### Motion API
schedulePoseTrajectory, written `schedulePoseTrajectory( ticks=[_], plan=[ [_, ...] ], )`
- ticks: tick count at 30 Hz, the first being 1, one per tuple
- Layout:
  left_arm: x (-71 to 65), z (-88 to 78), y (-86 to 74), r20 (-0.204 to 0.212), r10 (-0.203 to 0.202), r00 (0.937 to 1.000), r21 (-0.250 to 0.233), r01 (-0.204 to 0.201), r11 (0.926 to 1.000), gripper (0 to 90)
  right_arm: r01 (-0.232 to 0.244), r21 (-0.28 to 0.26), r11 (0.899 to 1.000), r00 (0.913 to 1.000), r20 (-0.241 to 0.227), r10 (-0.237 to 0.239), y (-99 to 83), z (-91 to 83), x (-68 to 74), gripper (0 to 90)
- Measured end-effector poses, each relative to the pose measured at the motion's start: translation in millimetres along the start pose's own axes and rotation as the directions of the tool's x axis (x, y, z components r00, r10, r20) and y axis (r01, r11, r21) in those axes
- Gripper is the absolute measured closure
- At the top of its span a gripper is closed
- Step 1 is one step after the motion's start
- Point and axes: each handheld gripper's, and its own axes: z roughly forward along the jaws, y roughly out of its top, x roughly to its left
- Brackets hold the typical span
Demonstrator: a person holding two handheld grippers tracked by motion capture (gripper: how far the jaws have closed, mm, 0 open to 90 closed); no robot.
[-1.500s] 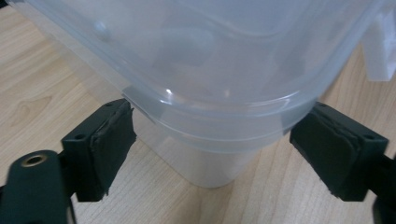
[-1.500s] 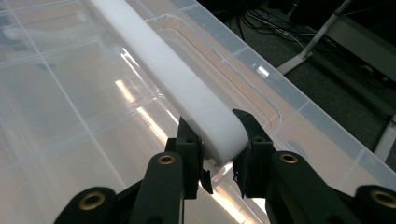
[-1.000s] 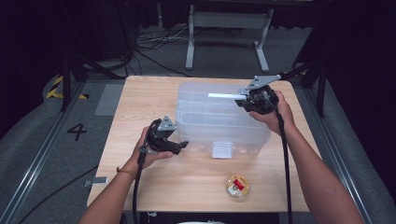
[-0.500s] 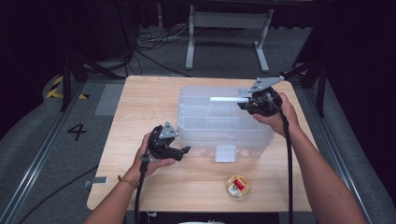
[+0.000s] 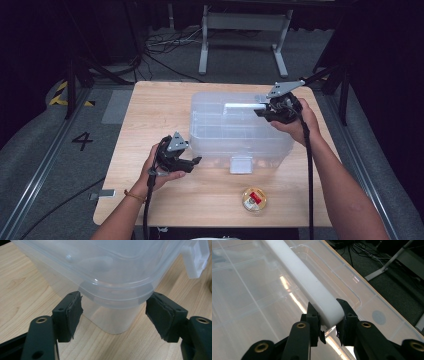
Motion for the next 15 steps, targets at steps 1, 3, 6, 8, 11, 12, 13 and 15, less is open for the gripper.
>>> schedulePoseTrajectory(
  ticks=[1,3,6,8,11,12,13,15],
  plan=[
    [0.1,-0.6,0.0,-0.001,0.005,1.0000,0.001,-0.005,1.0000,30.6,0.000,-0.001,1.000,1.0000,-0.002,0.000,0.3,-0.1,-0.4,74.5],
    [0.3,-2.8,-0.5,-0.001,0.009,1.0000,-0.001,-0.009,1.0000,30.5,0.000,0.003,1.000,1.0000,-0.003,0.000,1.0,-0.4,-1.5,74.4],
    [1.3,-6.5,-2.6,-0.008,0.005,1.0000,-0.003,-0.005,1.0000,30.6,-0.004,0.002,1.000,1.0000,0.000,0.004,2.5,-0.9,-2.6,74.3],
    [1.6,-8.0,-3.2,-0.014,0.000,0.9999,0.000,0.000,1.0000,30.6,-0.012,0.004,1.000,0.9999,0.000,0.012,3.0,-0.9,-2.6,74.3],
    [2.8,-11.4,-5.3,-0.041,0.002,0.9992,0.001,-0.002,1.0000,30.9,-0.014,0.010,1.000,0.9999,0.004,0.014,4.1,-1.2,-2.4,74.2],
    [3.3,-12.2,-5.9,-0.044,-0.001,0.9990,0.002,0.001,1.0000,30.9,-0.014,0.011,1.000,0.9999,0.004,0.014,4.1,-1.3,-2.3,74.2],
    [3.5,-12.3,-6.4,-0.045,-0.005,0.9990,0.000,0.005,1.0000,30.9,-0.010,0.015,1.000,0.9999,0.004,0.010,4.3,-1.4,-2.2,74.3],
    [3.9,-12.7,-7.1,-0.045,-0.004,0.9990,-0.001,0.004,1.0000,32.6,-0.007,0.017,1.000,1.0000,0.002,0.007,4.8,-1.4,-1.1,74.4]
  ],
)
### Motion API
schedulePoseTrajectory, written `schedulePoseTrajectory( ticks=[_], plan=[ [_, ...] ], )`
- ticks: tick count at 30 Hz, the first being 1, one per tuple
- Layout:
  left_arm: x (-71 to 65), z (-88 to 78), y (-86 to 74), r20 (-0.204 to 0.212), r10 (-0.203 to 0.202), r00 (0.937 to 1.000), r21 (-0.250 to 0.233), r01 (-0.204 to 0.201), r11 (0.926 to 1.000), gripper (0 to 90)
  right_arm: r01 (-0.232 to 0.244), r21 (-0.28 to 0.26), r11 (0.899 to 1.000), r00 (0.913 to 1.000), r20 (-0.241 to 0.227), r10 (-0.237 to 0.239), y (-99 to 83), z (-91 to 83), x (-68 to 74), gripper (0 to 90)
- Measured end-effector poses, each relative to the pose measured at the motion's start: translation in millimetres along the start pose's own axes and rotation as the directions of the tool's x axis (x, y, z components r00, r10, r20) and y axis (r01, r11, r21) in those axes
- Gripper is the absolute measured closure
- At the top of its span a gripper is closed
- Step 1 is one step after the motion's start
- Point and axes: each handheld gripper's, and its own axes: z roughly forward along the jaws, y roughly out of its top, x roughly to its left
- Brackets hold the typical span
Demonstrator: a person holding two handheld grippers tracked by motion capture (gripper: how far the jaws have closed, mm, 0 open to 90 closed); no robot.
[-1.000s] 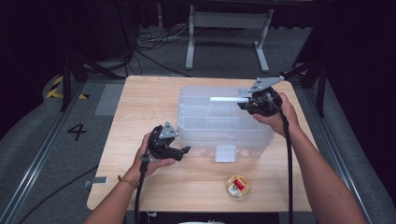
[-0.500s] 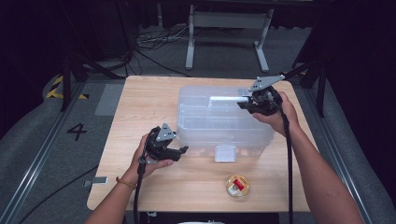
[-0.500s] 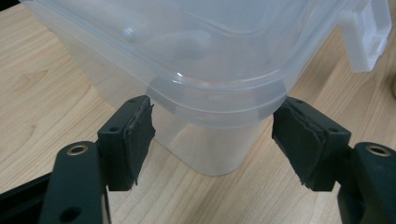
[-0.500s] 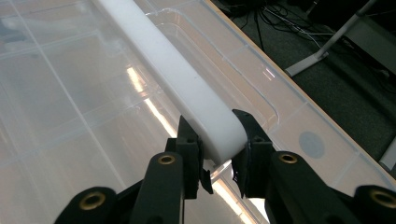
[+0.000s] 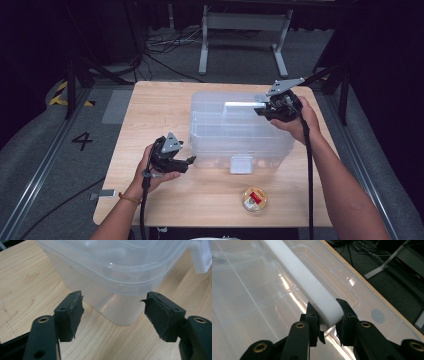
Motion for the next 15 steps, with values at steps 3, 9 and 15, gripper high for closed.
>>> schedulePoseTrajectory(
  ticks=[3,9,15],
  plan=[
    [-0.6,-1.0,-0.4,0.020,0.007,0.9998,-0.003,-0.007,1.0000,36.1,0.006,0.002,1.000,0.9999,-0.008,-0.006,0.2,-1.1,2.5,74.5],
    [-3.1,-4.9,3.7,0.039,0.011,0.9992,-0.043,-0.009,0.9990,36.4,0.011,0.006,1.000,0.9997,-0.021,-0.011,0.9,-3.7,6.0,74.8],
    [-2.7,-9.0,4.2,0.046,0.014,0.9988,-0.063,-0.011,0.9980,40.3,0.008,0.001,1.000,0.9998,-0.020,-0.008,2.6,-4.4,3.6,74.6]
  ],
)
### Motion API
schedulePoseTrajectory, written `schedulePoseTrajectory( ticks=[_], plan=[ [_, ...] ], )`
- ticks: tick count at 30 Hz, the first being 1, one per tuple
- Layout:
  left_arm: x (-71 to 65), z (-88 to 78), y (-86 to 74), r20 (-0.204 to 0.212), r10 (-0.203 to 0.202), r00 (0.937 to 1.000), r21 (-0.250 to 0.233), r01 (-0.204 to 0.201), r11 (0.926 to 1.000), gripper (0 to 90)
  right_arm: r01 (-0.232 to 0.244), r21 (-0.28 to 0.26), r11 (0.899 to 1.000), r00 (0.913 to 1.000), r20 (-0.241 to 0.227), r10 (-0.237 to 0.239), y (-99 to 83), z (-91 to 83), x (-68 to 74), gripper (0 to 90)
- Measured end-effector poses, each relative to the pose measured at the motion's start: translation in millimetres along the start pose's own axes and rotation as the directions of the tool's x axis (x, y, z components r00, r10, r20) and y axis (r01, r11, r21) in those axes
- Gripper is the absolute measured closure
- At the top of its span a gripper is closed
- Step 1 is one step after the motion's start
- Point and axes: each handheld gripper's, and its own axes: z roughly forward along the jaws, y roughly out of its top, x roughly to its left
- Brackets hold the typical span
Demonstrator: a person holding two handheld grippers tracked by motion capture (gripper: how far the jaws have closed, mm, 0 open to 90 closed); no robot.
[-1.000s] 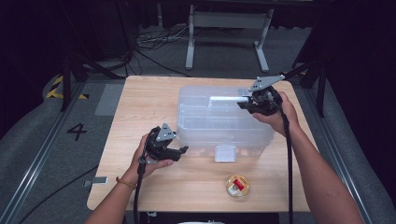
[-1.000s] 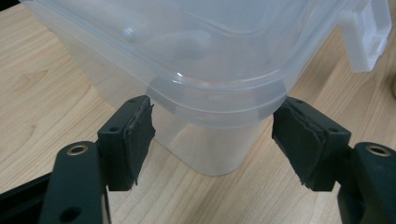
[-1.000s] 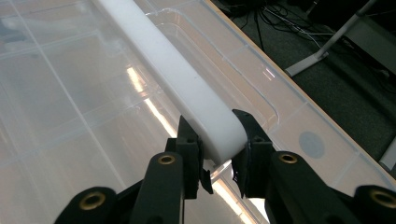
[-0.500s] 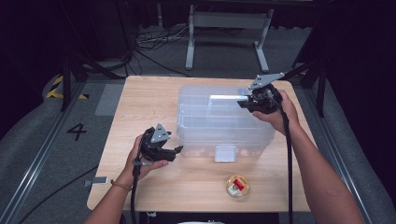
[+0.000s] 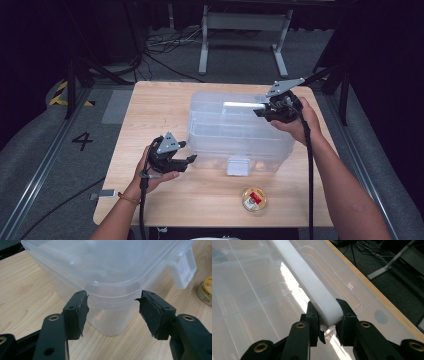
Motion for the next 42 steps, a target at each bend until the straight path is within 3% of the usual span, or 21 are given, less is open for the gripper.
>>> schedulePoseTrajectory(
  ticks=[2,6,9,16,22,25,26,31,35,42],
  plan=[
    [-0.4,0.9,-0.1,-0.005,0.003,1.0000,0.015,-0.003,0.9999,38.9,-0.004,-0.004,1.000,1.0000,-0.001,0.004,1.3,-0.3,-0.8,74.5],
    [1.1,-2.9,-0.4,-0.006,-0.004,1.0000,0.001,0.004,1.0000,40.0,-0.024,-0.003,1.000,0.9997,-0.001,0.024,3.5,-0.9,-3.8,74.2],
    [4.2,-6.4,0.5,0.023,-0.015,0.9996,-0.017,0.016,0.9997,52.6,-0.032,0.003,0.999,0.9995,0.001,0.032,6.8,-1.2,-6.3,73.8],
    [6.3,-10.3,3.7,0.036,-0.037,0.9987,-0.055,0.039,0.9977,64.4,-0.050,0.023,0.998,0.9986,0.015,0.050,16.4,-2.3,-12.1,72.5],
    [7.5,-11.5,7.5,0.023,-0.054,0.9983,-0.093,0.056,0.9941,66.9,-0.046,0.033,0.998,0.9986,0.030,0.045,22.1,-3.7,-15.3,71.6],
    [8.6,-11.5,10.0,0.022,-0.058,0.9981,-0.119,0.060,0.9911,72.8,-0.047,0.035,0.998,0.9984,0.032,0.046,23.5,-3.8,-16.9,71.5],
    [8.7,-11.3,11.0,0.003,-0.066,0.9978,-0.125,0.066,0.9900,72.8,-0.046,0.034,0.998,0.9985,0.031,0.045,23.7,-3.7,-17.3,71.5],
    [9.3,-4.3,13.2,-0.034,-0.079,0.9963,-0.116,0.075,0.9904,80.0,-0.044,0.031,0.999,0.9988,0.024,0.043,23.2,-4.1,-18.9,71.5],
    [10.0,-3.4,13.3,-0.034,-0.082,0.9961,-0.123,0.077,0.9894,81.5,-0.045,0.018,0.999,0.9987,0.024,0.044,21.2,-4.1,-19.3,71.4],
    [10.0,-1.4,11.5,-0.040,-0.085,0.9956,-0.119,0.079,0.9897,83.9,-0.019,-0.023,1.000,0.9975,0.068,0.021,16.4,-8.8,-10.0,68.0]
  ],
)
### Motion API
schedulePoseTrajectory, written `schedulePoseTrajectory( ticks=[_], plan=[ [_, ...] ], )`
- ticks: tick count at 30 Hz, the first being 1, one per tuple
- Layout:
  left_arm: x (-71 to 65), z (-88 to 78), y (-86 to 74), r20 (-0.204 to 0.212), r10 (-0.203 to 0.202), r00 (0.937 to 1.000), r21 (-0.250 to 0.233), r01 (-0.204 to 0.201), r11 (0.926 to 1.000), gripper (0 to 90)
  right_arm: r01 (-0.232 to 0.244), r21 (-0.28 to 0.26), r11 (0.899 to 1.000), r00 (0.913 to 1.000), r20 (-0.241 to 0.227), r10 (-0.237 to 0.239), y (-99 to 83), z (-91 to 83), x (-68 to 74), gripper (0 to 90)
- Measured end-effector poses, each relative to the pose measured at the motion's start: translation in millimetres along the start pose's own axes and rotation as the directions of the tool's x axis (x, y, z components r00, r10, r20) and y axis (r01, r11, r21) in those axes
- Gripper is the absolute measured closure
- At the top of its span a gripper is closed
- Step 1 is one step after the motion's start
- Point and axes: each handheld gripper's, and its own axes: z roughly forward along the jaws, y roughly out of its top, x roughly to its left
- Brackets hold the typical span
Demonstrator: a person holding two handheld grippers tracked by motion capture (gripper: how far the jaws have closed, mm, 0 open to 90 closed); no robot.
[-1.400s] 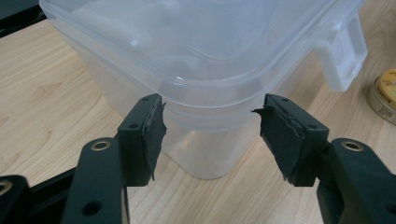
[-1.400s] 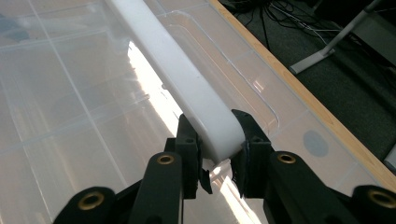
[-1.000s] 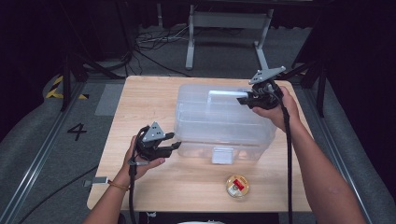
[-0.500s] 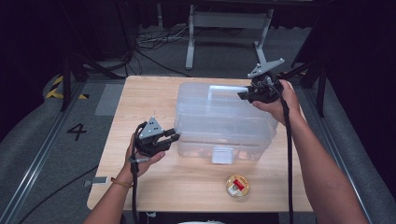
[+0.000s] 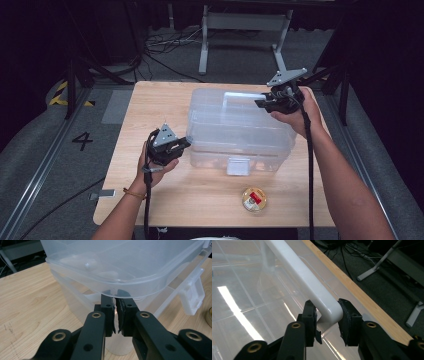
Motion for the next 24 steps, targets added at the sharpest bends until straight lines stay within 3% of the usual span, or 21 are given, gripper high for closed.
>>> schedulePoseTrajectory(
  ticks=[5,8,13,17,20,24],
  plan=[
    [-2.8,-0.3,1.9,-0.026,0.035,0.9990,0.003,-0.035,0.9994,82.9,0.022,-0.048,0.999,0.9996,0.017,-0.021,-6.6,-19.7,0.6,63.9],
    [-3.1,-0.7,3.1,-0.031,0.045,0.9985,0.003,-0.045,0.9990,82.6,0.055,-0.107,0.993,0.9975,0.049,-0.050,-21.9,-40.9,0.0,61.1],
    [-2.8,-0.6,4.0,-0.025,0.044,0.9987,0.001,-0.044,0.9990,82.3,-0.008,-0.211,0.977,0.9973,0.069,0.023,-54.6,-74.9,-9.1,56.6],
    [-2.1,-0.9,4.3,-0.020,0.049,0.9986,0.001,-0.049,0.9988,81.9,-0.022,-0.218,0.976,0.9896,0.134,0.052,-83.2,-92.9,-15.9,54.9],
    [-1.5,-0.9,4.7,-0.022,0.051,0.9985,0.003,-0.051,0.9987,82.1,-0.049,-0.248,0.968,0.9865,0.139,0.086,-104.6,-100.9,-19.3,53.7],
    [-0.5,-0.2,5.4,-0.017,0.050,0.9986,0.004,-0.050,0.9988,82.2,-0.059,-0.228,0.972,0.9868,0.134,0.091,-127.3,-97.2,-19.1,50.8]
  ],
)
